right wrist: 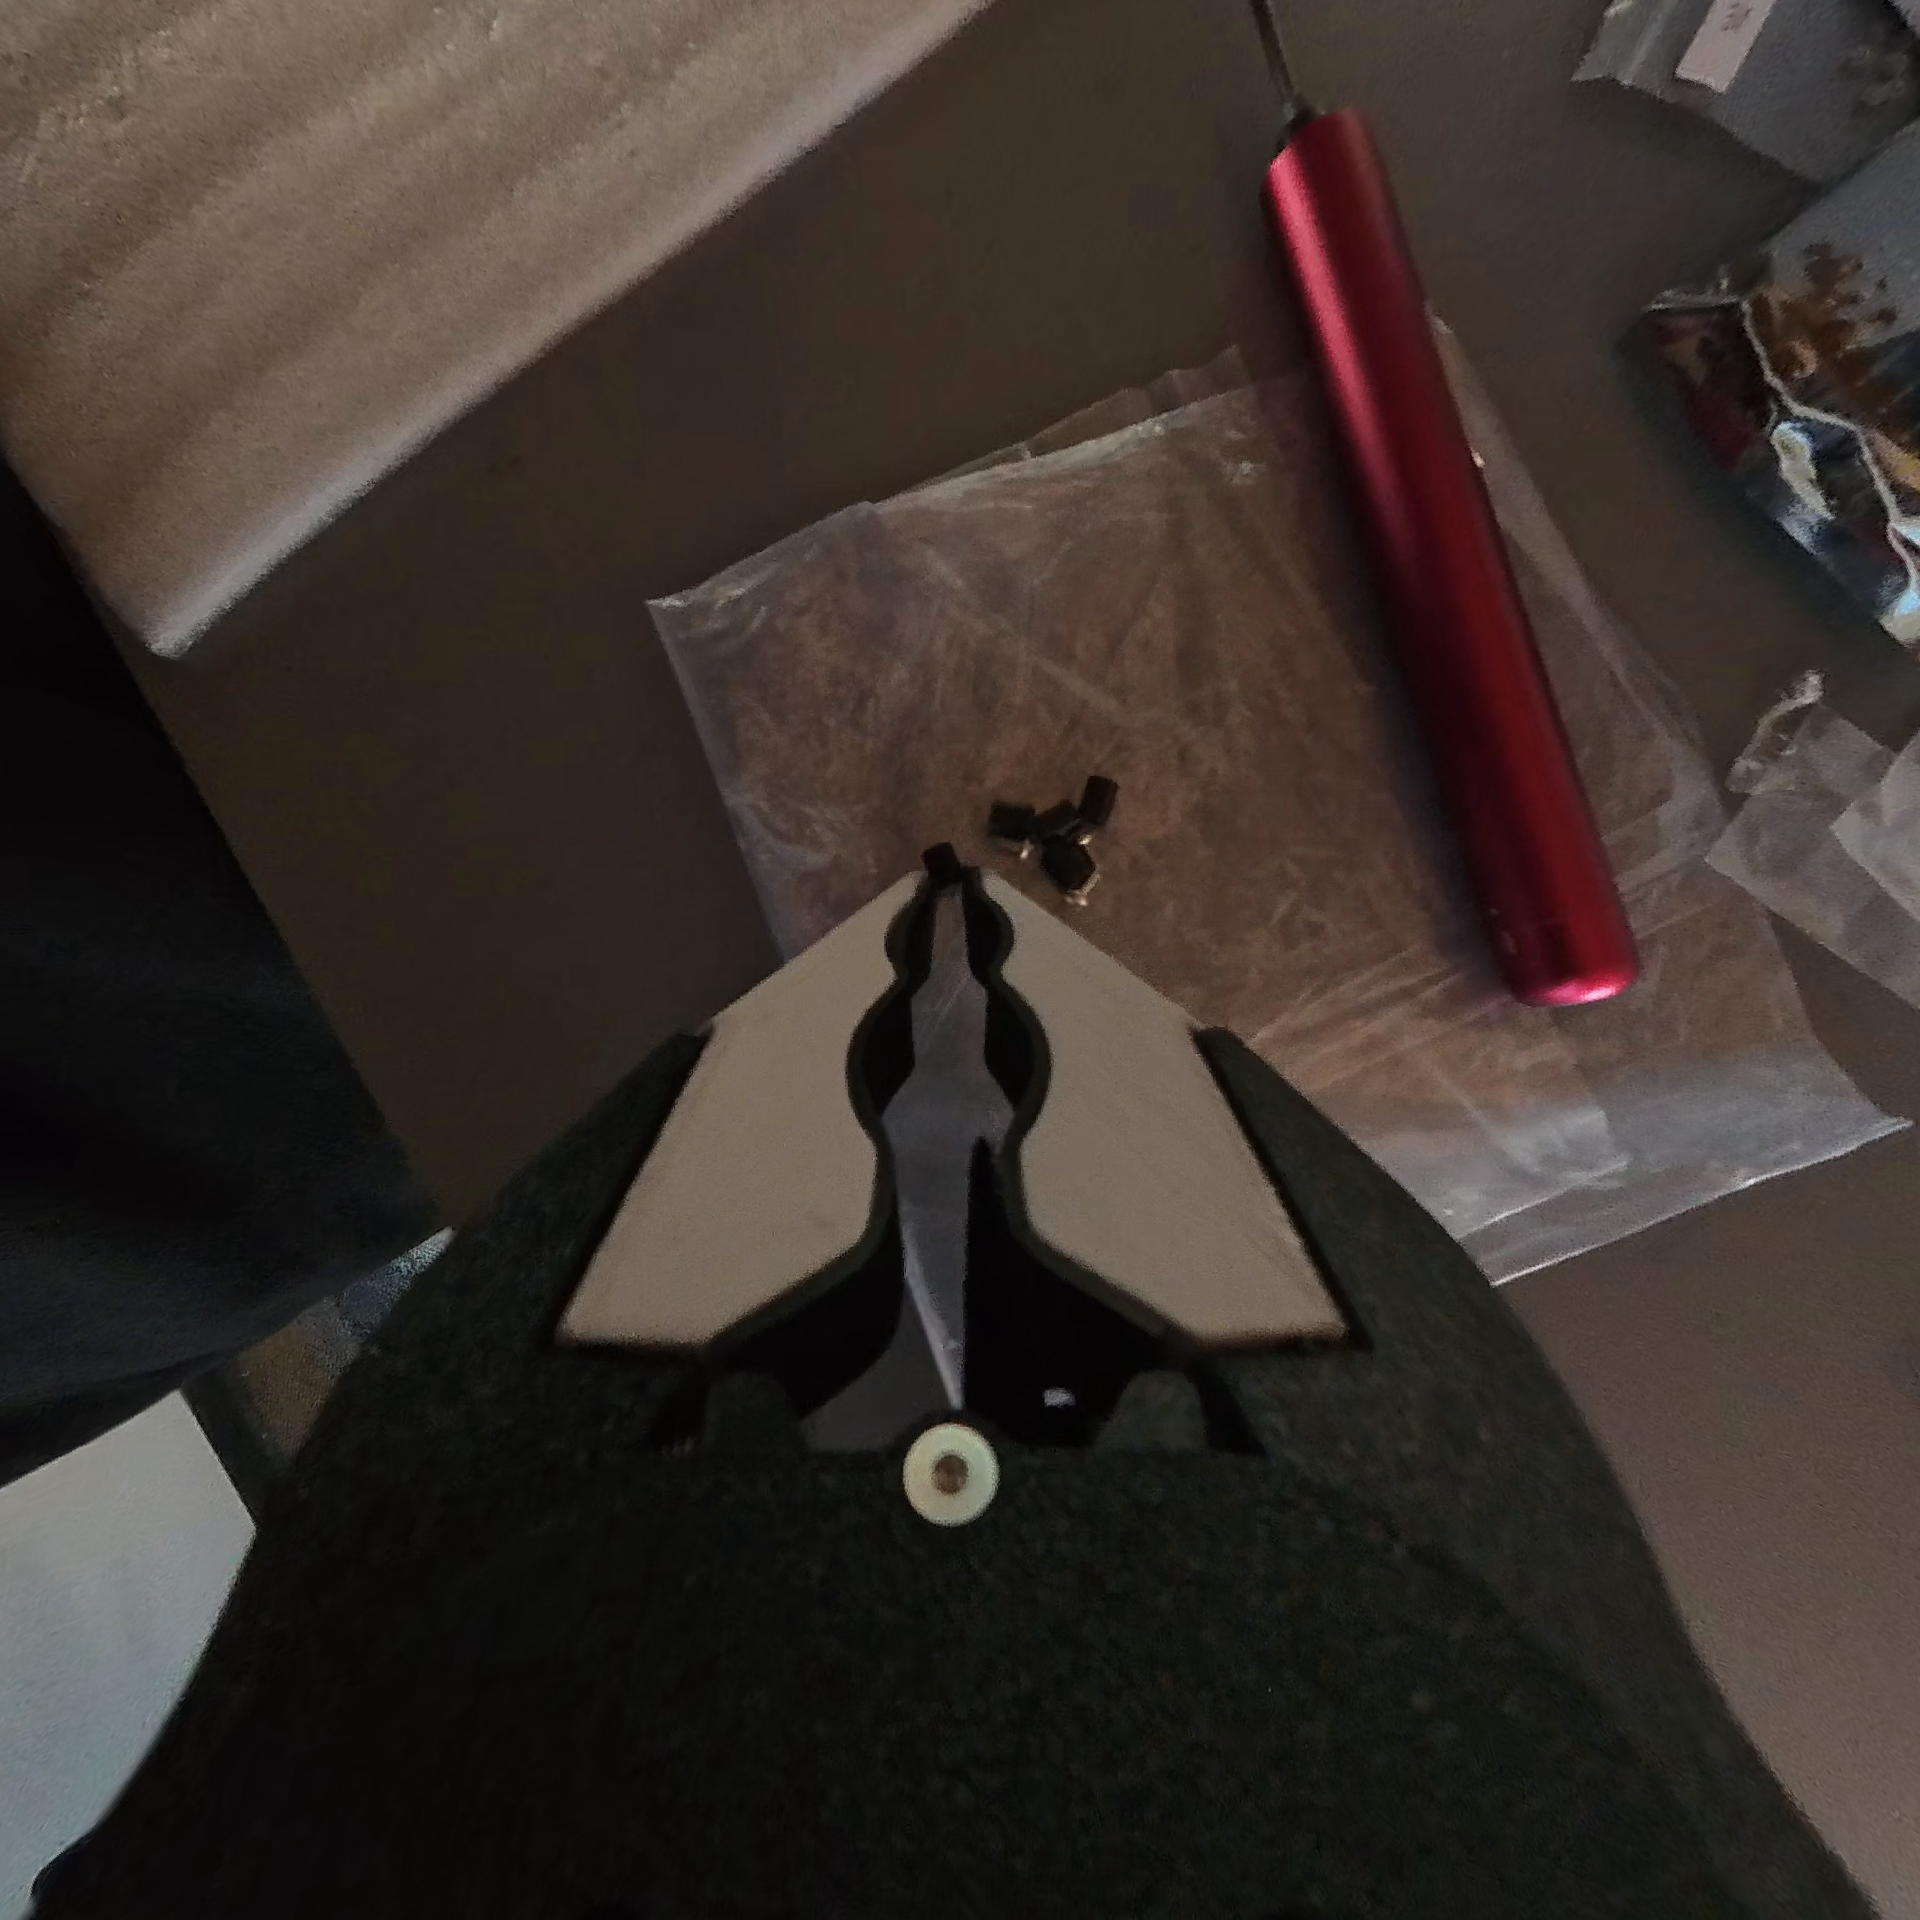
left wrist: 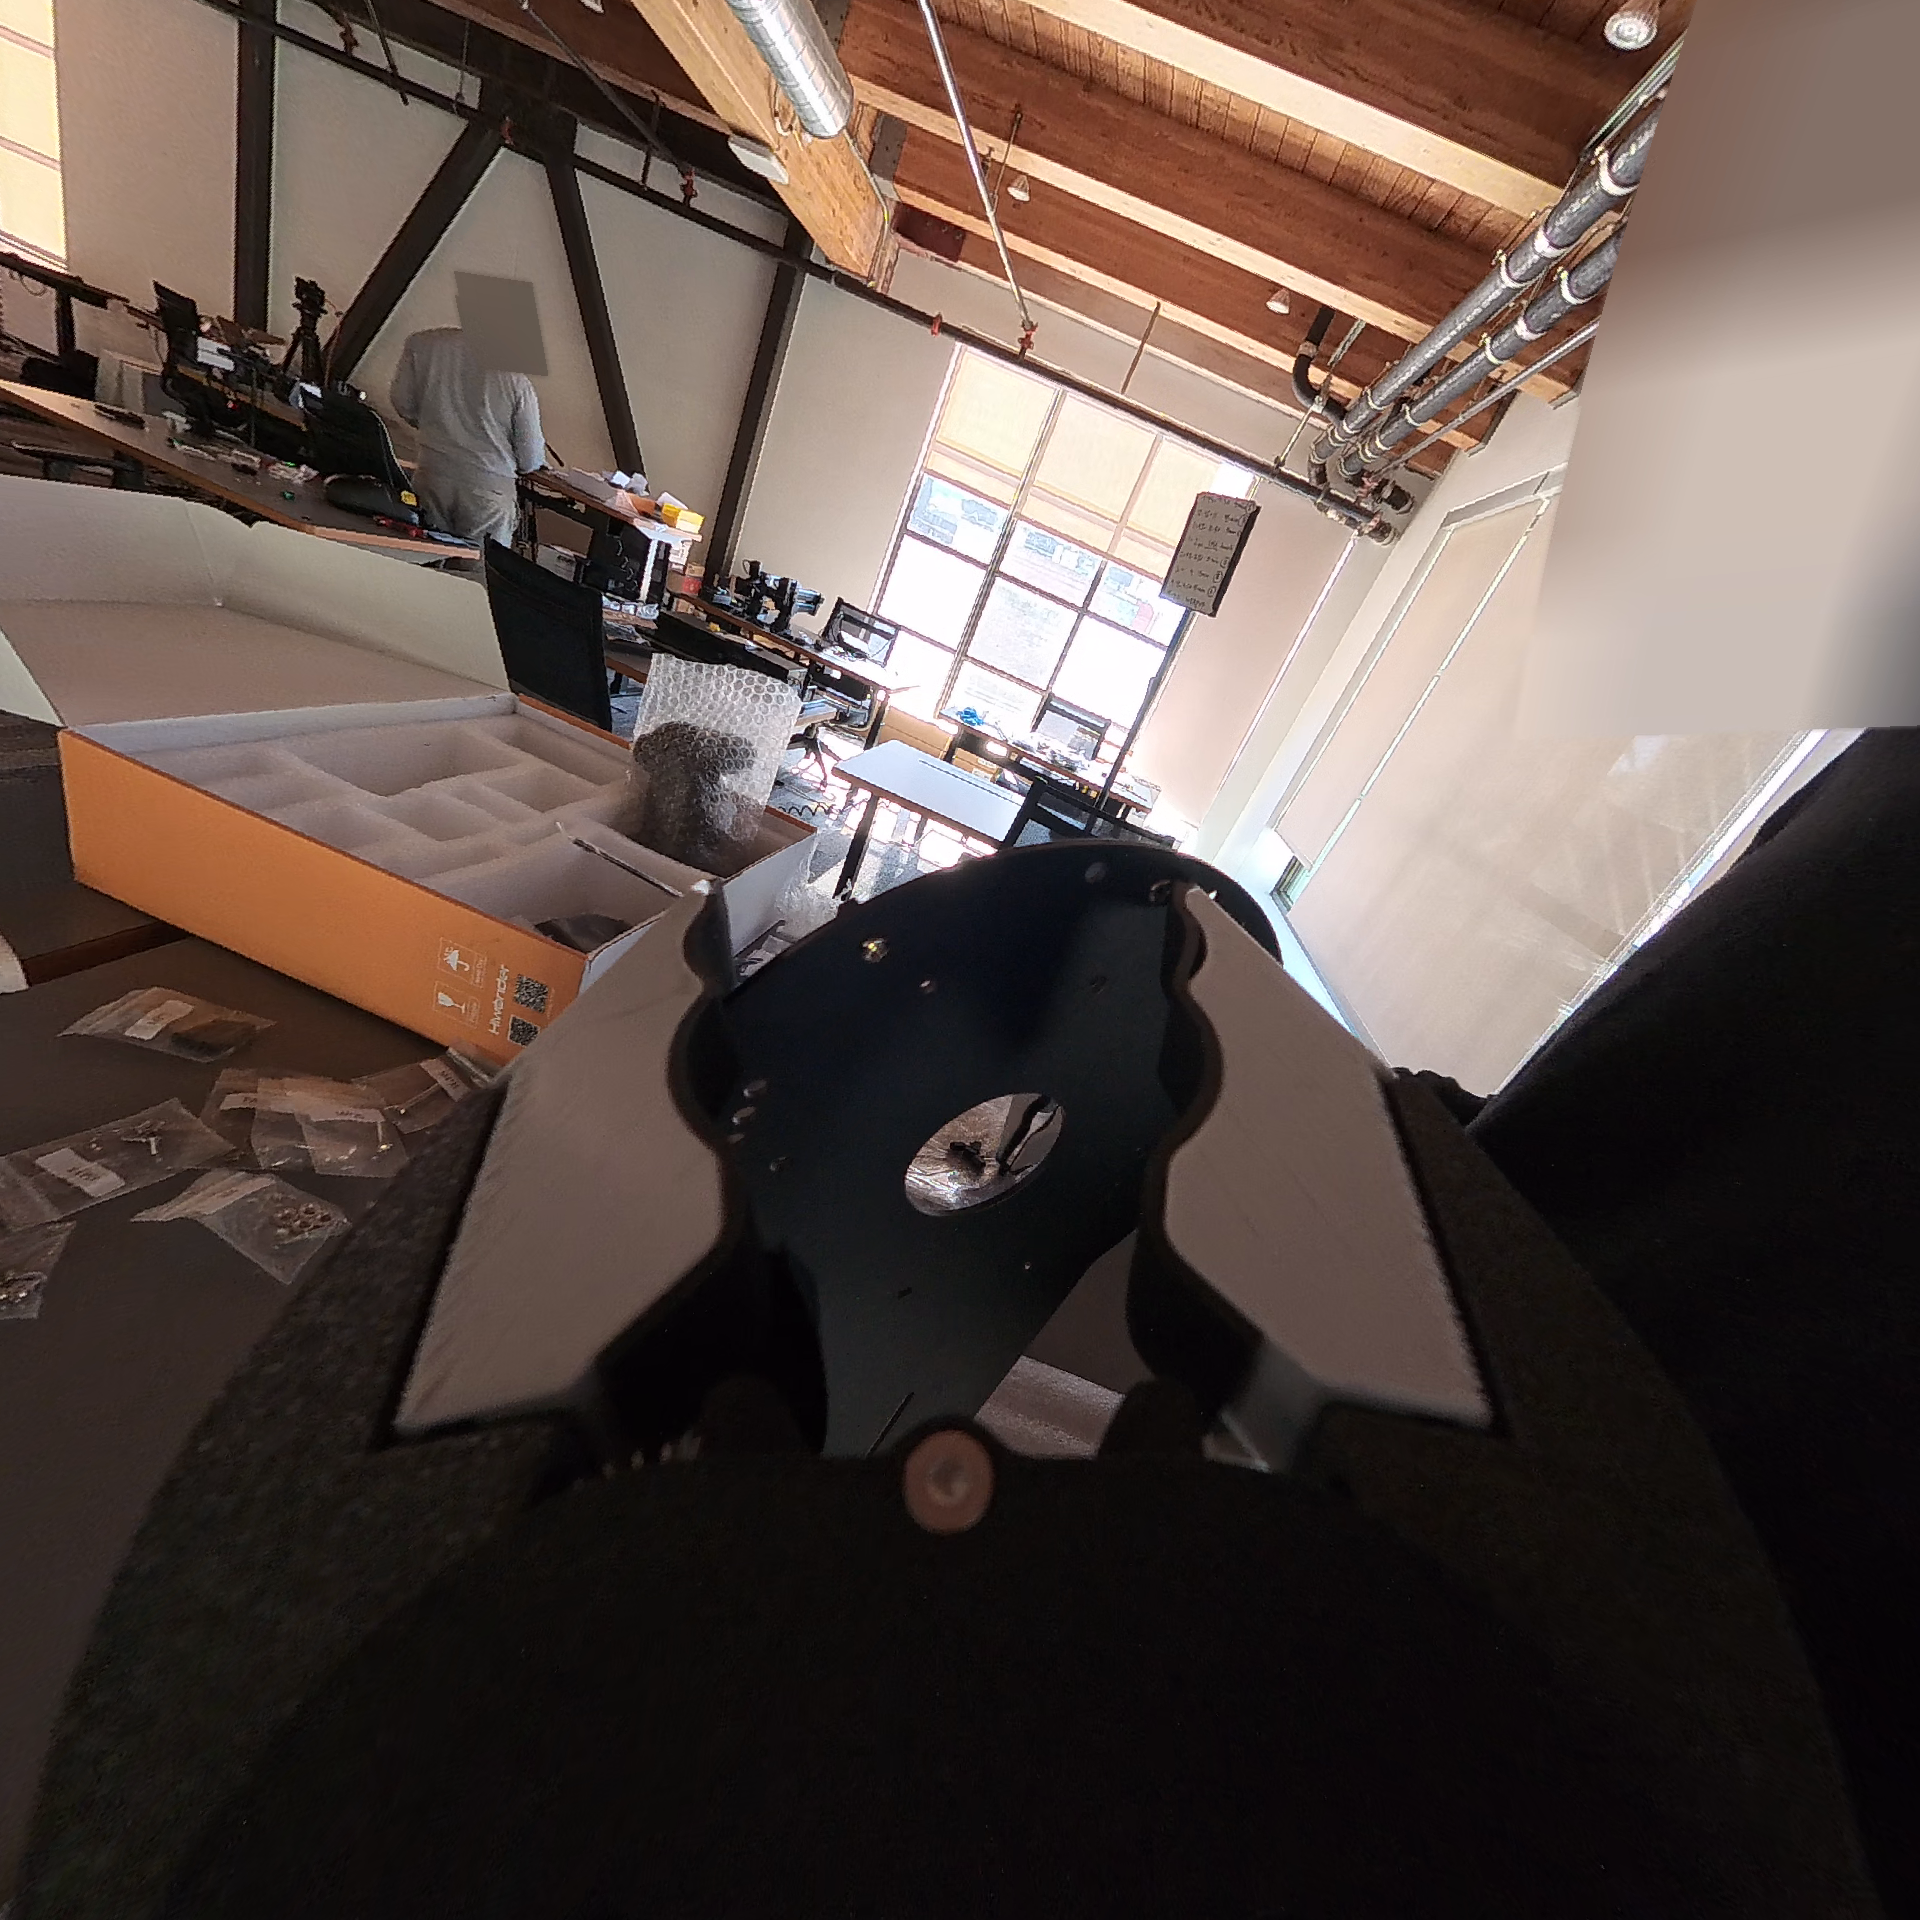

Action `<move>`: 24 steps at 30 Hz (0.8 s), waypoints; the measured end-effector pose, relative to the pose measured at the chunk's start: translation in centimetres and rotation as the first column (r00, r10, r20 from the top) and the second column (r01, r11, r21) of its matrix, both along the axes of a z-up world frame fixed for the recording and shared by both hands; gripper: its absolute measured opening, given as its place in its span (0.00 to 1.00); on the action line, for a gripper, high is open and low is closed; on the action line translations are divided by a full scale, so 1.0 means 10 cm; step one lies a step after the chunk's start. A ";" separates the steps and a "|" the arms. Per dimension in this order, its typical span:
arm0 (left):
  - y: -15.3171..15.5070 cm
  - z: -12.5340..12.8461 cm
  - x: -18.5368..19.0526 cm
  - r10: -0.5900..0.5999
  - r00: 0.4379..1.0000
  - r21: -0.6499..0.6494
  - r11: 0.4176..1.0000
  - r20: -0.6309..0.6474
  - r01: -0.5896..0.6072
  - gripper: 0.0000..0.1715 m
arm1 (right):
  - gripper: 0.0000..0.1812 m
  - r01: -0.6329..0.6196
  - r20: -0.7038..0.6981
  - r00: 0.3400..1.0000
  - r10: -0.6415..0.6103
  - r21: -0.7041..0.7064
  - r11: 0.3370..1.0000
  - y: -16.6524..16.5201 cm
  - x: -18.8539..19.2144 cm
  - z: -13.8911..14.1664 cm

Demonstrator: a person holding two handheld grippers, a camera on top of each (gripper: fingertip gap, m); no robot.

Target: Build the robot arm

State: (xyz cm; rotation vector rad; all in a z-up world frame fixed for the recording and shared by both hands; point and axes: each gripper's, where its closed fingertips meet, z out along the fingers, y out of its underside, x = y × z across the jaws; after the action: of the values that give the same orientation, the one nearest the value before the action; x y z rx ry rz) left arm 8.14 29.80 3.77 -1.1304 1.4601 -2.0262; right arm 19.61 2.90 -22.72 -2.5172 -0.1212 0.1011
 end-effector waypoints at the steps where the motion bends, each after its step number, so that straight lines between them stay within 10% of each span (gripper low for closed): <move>1: 0.00 0.00 0.00 0.001 1.000 0.000 1.000 0.000 -0.001 0.48 | 0.03 0.001 0.005 1.000 -0.001 0.000 1.000 0.00 0.00 0.01; 24: -0.01 0.00 0.00 -0.003 1.000 0.006 1.000 -0.009 0.003 0.48 | 0.06 0.034 0.020 0.999 -0.034 0.028 0.999 0.06 0.05 -0.03</move>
State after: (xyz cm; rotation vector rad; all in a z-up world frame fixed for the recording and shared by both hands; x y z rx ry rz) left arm 8.17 29.70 3.76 -1.1368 1.4715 -2.0198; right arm 20.07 3.54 -23.06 -2.4917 -0.0874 0.0591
